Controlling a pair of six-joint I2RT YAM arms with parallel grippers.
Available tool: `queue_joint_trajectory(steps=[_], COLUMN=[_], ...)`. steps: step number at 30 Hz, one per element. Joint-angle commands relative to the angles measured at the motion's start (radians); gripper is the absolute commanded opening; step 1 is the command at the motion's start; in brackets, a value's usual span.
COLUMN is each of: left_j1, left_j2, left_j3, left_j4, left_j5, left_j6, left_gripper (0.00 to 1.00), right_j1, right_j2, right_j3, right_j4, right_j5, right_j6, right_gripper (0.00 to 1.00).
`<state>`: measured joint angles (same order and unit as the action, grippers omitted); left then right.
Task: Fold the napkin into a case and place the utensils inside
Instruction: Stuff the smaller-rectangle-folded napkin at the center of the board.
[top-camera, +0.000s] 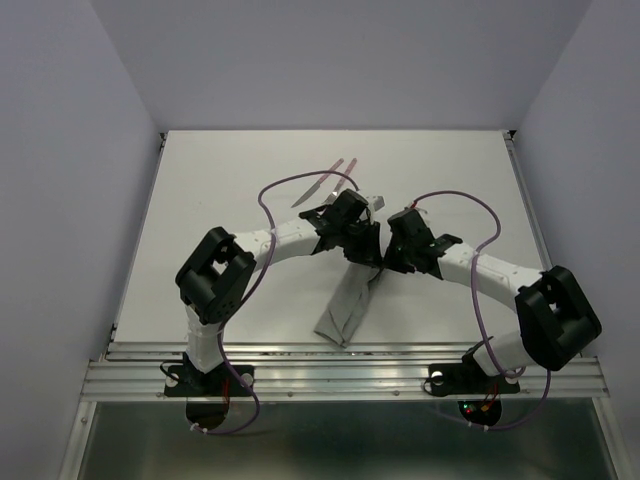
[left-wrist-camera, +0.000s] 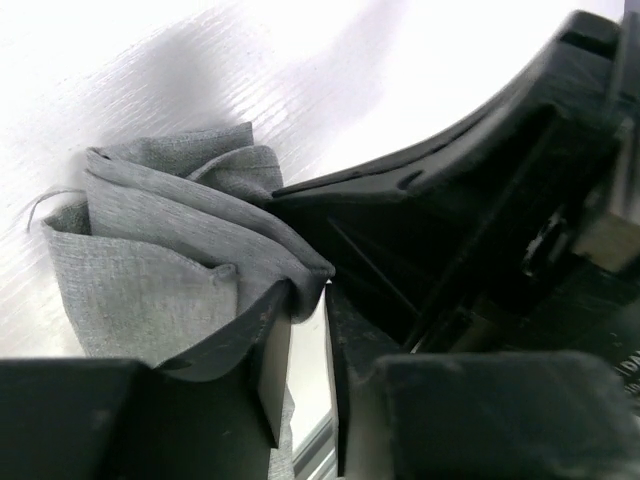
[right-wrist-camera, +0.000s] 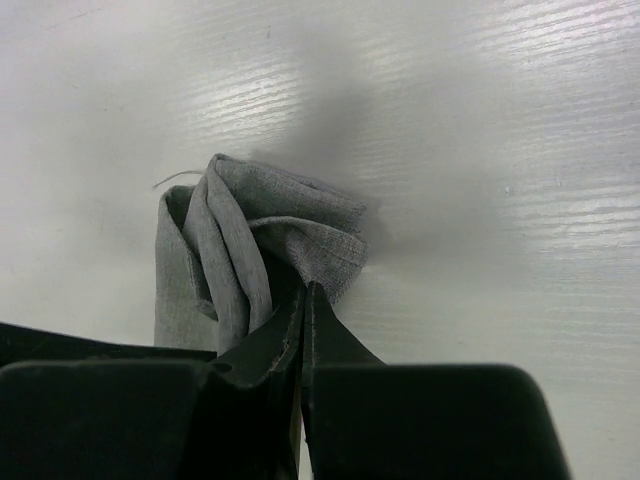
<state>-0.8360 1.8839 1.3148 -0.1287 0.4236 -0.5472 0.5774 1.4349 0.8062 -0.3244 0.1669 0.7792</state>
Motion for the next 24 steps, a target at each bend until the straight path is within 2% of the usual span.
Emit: queue_joint_trajectory(steps=[1, 6, 10, 16, 24], left_j1=[0.006, 0.008, 0.008, 0.014, 0.017], left_j2=[0.007, 0.018, -0.017, -0.055, -0.094], left_j3=[-0.017, -0.052, -0.084, -0.077, -0.084], left_j4=[0.029, 0.086, 0.121, 0.120, 0.121], left_j5=[0.037, 0.049, 0.067, 0.069, 0.073], left_j6=[0.000, -0.011, -0.030, -0.026, -0.028], left_gripper=[0.34, 0.38, 0.55, 0.68, 0.70], right_j1=[0.010, 0.010, 0.010, 0.010, 0.010], right_j2=[-0.045, -0.051, -0.054, -0.054, -0.053], right_j3=[0.004, 0.002, 0.004, 0.001, 0.007], right_j4=[0.039, 0.035, 0.030, 0.030, 0.030], right_j5=[0.005, 0.003, 0.008, 0.010, 0.010], right_j6=[0.005, 0.005, 0.006, 0.008, 0.009], right_gripper=[0.01, 0.01, 0.01, 0.01, 0.01])
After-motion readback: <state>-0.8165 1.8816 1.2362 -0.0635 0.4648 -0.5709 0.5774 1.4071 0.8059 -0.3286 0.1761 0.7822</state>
